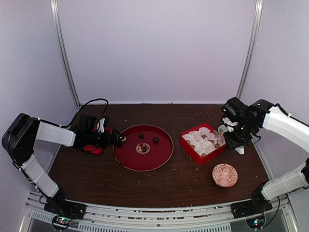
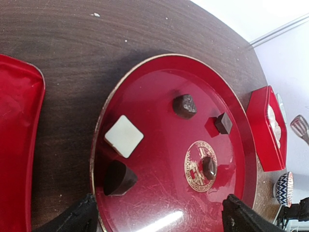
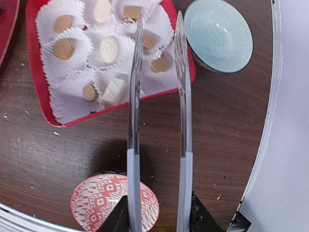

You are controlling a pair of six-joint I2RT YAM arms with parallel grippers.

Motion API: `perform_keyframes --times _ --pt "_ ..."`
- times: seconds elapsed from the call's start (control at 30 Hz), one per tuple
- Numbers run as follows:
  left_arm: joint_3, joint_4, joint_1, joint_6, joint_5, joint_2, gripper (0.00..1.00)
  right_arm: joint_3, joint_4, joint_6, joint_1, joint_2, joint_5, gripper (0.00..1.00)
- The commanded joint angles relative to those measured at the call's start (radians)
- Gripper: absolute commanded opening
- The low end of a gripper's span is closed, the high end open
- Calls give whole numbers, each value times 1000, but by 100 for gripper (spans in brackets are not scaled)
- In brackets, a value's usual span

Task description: Pack the chocolate

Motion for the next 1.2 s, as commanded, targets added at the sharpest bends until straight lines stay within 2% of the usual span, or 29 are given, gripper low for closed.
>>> perform_keyframes --times 0.0,0.27,0.53,0.93,1.17 --pt "-3 35 -4 -2 -5 -28 92 85 147 -5 67 -26 -46 35" --pt "-6 -30 -5 17 -39 -89 92 111 476 76 251 82 -133 35" --pt "-25 -100 -5 36 -77 -171 92 126 689 149 417 277 -123 36" --pt "-83 -151 -4 43 -101 -260 92 173 841 203 512 541 -152 41" --pt "-102 -161 -5 43 -109 -279 92 220 841 207 514 625 -86 46"
